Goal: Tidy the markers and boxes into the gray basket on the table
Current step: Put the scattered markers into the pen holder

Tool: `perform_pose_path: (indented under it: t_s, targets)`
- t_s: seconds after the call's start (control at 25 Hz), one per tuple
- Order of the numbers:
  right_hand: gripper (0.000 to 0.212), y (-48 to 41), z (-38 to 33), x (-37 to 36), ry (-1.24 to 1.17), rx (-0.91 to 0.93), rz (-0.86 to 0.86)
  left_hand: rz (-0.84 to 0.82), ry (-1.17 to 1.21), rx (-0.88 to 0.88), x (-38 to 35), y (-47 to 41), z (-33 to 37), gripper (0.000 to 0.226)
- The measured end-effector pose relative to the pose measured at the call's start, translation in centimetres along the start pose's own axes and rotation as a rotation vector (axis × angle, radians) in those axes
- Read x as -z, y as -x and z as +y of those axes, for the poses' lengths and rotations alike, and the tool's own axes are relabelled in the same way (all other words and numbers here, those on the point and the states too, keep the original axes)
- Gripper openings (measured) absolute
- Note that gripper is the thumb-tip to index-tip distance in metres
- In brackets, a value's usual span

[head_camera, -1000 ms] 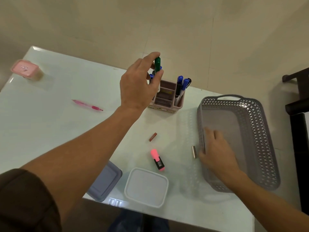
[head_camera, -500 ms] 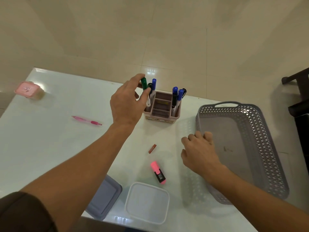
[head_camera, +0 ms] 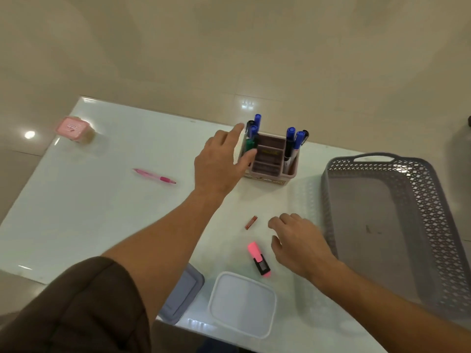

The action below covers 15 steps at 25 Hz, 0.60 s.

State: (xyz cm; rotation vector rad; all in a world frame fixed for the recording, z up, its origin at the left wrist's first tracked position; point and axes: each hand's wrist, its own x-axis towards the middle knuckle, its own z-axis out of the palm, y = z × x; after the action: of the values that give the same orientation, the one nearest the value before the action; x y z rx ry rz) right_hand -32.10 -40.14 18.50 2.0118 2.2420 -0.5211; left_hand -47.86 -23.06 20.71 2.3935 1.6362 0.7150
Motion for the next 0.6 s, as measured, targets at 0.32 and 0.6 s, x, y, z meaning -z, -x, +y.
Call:
perform_pose_path:
  t_s: [0.32,0.6]
  targets:
    - [0.027,-6.2,-6.2,1.2,-0.283,-0.007,0.077,-0.101,-0.223,0.769,3.6,5.4,-16.0,0.030]
    - [0.028,-8.3,-6.5,-0.3,-0.247,-0.020,0.070,-0.262,-0.452,0.129,1.0,5.7,-21.1,0.016]
